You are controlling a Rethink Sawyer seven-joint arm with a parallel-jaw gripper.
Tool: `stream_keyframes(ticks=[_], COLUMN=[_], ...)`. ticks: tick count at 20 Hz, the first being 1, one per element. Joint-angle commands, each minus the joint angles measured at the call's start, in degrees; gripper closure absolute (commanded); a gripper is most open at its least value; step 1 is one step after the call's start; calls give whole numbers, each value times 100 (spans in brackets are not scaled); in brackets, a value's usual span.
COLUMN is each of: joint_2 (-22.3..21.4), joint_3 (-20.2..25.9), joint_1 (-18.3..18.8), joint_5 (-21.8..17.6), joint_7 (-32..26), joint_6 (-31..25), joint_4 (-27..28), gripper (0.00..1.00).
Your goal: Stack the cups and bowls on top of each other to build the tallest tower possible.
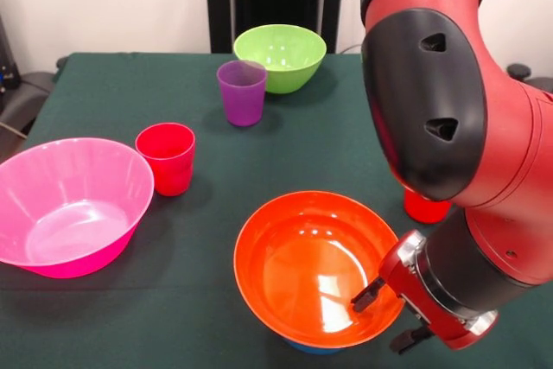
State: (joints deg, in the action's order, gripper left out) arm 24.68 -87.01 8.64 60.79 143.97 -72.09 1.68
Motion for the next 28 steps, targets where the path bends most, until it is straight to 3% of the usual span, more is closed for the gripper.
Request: stream_keyframes(ticks=[1, 11, 28], joint_2=[13, -253, -574], joint_3=[907, 2241, 3159], joint_1=[-279, -757, -1113], joint_5=[-915, -2103, -2997], joint_7=[-1283, -1569, -1547], joint_6=[196, 369, 608], joint_4=[-428, -1173, -1810], gripper=[0, 0, 0])
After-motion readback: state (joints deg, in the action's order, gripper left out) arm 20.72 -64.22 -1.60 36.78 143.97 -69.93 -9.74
